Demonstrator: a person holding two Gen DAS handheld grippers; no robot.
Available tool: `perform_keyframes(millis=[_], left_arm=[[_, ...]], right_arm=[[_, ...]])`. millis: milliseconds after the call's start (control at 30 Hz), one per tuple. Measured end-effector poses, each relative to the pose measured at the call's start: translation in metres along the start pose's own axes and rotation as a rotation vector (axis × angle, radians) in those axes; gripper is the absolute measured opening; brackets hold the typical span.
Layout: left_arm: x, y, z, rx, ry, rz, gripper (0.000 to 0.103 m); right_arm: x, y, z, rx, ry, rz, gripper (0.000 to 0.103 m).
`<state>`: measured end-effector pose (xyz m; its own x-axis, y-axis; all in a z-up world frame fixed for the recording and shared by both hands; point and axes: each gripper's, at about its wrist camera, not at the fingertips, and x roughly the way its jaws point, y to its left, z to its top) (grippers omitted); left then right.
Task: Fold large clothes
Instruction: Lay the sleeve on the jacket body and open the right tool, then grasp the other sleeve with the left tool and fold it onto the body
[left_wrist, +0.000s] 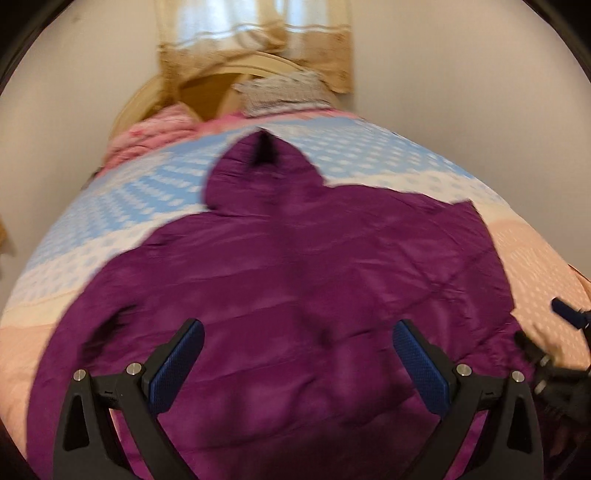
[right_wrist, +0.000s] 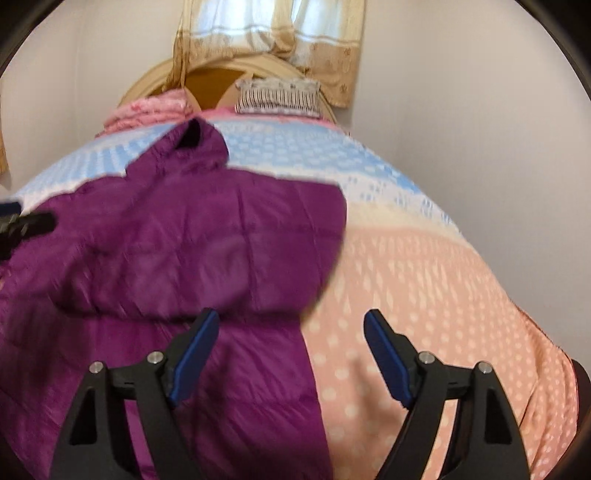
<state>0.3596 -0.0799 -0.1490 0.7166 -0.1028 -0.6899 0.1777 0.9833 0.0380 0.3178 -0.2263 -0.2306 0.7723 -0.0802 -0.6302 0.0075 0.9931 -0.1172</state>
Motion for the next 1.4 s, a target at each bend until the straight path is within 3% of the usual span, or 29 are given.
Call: perform_keyframes(millis=[67,133,167,233,400,600,1033,1100,1167,1233,1333,1400], left_arm=[[0.019,-0.013,-0.001,0.007,0.031,-0.06,0.079],[0.038,-0.021,-0.002,0.012,0.087,-0.092,0.025],[0.047,-0.024,-0.002,0.007,0.116,-0.1,0.02],[0.047,-0.022,-0.005,-0.008,0.09,-0.124,0.01],[0.035,-0.006,-0.007,-0.03,0.037,-0.137,0.006],[0.018,0.019,-0.006,-0.029,-0.019,-0.106,0.006],[0.011,0.089,-0.017,-0.054,-0.072,0.085,0.006],[0.014,0.095,-0.024,-0.047,-0.061,0.116,0.006],[0.017,0.101,-0.033,-0.042,-0.052,0.142,0.006],[0.02,0.103,-0.04,-0.036,-0.045,0.165,0.006],[0.027,0.106,-0.042,-0.058,-0.037,0.188,0.009],[0.027,0.106,-0.038,-0.066,-0.037,0.198,0.01]], right_arm=[[0.003,-0.004,-0.006,0.028,0.008,0.017,0.083],[0.007,-0.01,-0.011,0.061,0.017,0.027,0.085],[0.008,-0.012,-0.013,0.078,0.02,0.031,0.086],[0.007,-0.017,-0.014,0.106,0.017,0.038,0.087],[-0.002,-0.018,-0.025,0.196,0.024,0.089,0.09],[-0.01,0.001,-0.035,0.173,0.031,0.109,0.09],[-0.003,0.007,-0.036,0.146,0.059,0.097,0.093],[-0.002,0.006,-0.034,0.141,0.077,0.138,0.094],[-0.005,-0.006,-0.028,0.182,0.085,0.186,0.084],[-0.006,-0.021,-0.018,0.231,0.09,0.22,0.06],[-0.003,-0.028,0.015,0.193,0.075,0.195,0.049],[0.003,-0.021,0.037,0.132,0.063,0.175,0.048]])
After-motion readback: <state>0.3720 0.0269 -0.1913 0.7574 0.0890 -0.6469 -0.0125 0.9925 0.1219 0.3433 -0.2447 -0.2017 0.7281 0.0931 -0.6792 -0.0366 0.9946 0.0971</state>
